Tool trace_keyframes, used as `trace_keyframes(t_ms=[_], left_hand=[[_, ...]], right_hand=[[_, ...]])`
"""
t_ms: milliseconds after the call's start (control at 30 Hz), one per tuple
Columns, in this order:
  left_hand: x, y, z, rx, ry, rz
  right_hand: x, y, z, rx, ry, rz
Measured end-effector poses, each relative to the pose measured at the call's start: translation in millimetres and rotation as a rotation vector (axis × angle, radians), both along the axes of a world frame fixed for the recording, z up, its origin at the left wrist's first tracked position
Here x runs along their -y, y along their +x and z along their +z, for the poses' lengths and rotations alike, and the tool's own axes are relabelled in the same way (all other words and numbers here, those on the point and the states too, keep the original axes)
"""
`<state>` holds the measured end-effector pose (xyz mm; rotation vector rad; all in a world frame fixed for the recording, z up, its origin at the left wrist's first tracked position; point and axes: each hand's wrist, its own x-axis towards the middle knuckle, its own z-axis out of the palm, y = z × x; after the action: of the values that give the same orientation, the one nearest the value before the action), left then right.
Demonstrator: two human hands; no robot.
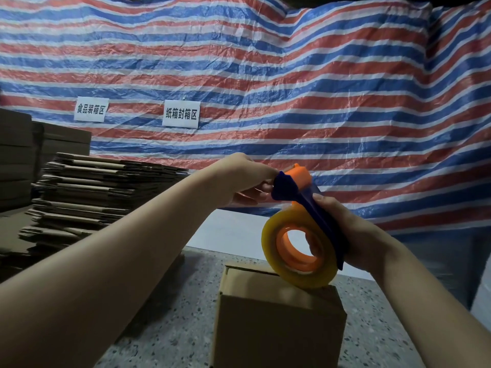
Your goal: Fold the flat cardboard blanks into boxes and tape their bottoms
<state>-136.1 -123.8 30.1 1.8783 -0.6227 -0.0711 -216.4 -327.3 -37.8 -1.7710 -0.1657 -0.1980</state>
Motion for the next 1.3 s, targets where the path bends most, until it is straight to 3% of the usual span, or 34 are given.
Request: trace_keyframes(t_ms=[500, 567, 833, 1300], left_hand=[[-37.4, 20.4, -43.5, 0.022, -0.361, 0.300], [-48.3, 26.0, -53.9, 0.007, -0.337, 0.331], [-51.0, 19.4, -134.7, -0.349, -0.514, 0.293], [-49.2, 3.5, -184.1, -0.425, -0.532, 0.326]], right_hand=[[10.7, -8.3, 34.8, -0.230, -0.180, -0.074], [14.8, -11.2, 39.5, -0.261, -0.214, -0.073], [-10.6, -0.9, 59.2, -0.401, -0.441, -0.096], [-39.7, 19.2, 79.8, -0.606, -0.799, -0.153]])
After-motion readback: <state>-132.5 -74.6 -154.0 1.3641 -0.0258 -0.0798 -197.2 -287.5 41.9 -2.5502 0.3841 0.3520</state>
